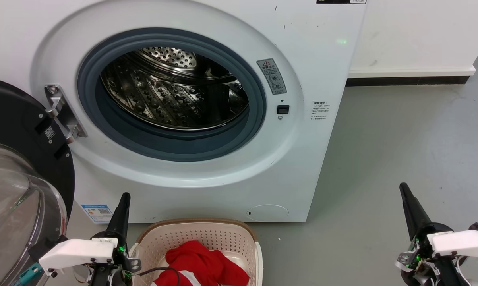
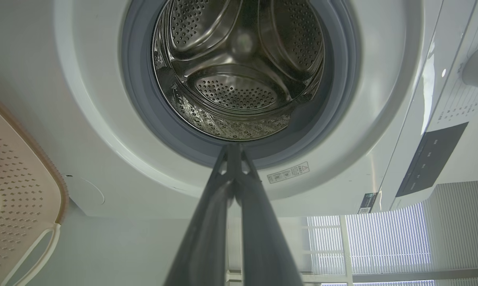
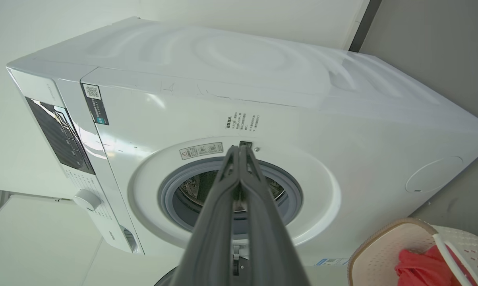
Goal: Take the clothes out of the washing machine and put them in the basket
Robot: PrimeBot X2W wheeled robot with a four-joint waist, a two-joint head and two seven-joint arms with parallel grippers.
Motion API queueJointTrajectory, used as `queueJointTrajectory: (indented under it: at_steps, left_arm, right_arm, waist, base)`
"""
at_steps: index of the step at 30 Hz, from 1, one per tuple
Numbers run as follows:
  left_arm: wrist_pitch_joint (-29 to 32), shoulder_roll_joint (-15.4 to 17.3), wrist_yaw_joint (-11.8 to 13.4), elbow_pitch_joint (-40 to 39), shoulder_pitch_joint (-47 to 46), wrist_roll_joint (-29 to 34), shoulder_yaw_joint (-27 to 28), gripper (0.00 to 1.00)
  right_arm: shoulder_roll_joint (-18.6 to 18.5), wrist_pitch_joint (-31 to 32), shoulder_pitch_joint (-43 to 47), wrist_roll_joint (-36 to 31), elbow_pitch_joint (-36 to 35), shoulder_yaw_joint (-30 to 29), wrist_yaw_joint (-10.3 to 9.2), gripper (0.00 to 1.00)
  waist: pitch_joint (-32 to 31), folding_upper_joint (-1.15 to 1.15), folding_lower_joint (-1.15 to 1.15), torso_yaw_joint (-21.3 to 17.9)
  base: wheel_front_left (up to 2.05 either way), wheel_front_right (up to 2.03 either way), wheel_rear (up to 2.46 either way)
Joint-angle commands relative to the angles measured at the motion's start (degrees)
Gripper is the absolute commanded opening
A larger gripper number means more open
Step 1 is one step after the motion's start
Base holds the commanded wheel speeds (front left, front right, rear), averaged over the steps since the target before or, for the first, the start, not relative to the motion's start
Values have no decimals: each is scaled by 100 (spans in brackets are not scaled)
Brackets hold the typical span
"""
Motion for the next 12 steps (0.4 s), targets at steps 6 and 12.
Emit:
queueJointTrajectory:
  at_steps: [6, 12]
  left_arm:
    - [95, -31, -94, 48, -124, -377, 74, 0]
    - [153, -56, -131, 83, -147, -642, 125, 0]
  right_arm:
    - [17, 57, -153, 417, 45, -76, -1, 0]
    - [27, 96, -192, 703, 85, -123, -2, 0]
  waist:
    - [19, 0, 0, 4]
    - [35, 0, 0, 7]
  base:
    - [0, 0, 0]
    - [0, 0, 0]
